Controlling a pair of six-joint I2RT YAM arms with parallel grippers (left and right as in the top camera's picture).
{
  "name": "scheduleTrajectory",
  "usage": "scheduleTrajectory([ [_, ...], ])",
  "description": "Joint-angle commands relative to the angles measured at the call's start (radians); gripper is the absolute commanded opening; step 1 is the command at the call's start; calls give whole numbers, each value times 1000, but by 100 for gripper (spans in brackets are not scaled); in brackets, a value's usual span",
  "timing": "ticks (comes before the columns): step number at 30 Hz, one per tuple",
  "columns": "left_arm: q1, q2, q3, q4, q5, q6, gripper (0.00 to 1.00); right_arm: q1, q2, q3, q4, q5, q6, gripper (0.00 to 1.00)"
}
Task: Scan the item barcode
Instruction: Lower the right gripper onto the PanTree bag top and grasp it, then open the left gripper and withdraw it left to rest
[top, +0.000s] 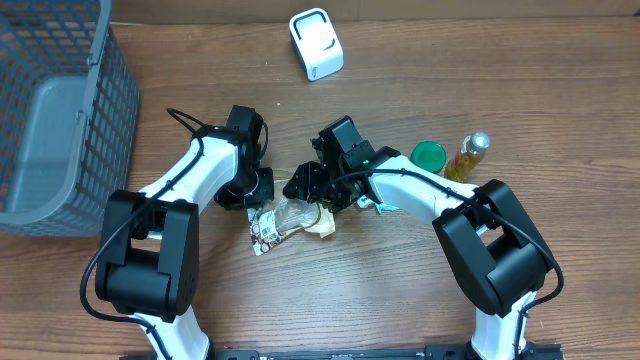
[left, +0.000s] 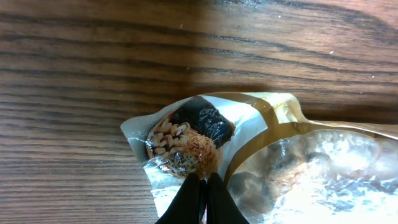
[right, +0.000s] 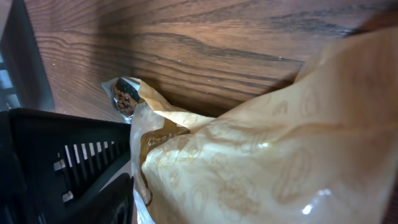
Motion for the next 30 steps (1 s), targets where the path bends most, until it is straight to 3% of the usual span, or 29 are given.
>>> scheduleTrajectory([
  [1,-6,11,-5,7,9,20,4,7,8,-6,21,-31,-20,51],
  [8,-6,11,-5,8,9,20,4,9,8,-6,21,-47,-26,48],
  [12,-7,11,-5,12,9,20,4,9,8,-6,26,-49,-27,20],
  [13,-6,11,-5,12,9,20,4,9,8,-6,26,-49,-29,18],
  [20,-2,2,23,-10,11,43,4,9,8,-6,21,-66,-61,17],
  [30,88,-56,325,-206,-58,53,4,9,8,-6,19,-68,-80,17],
])
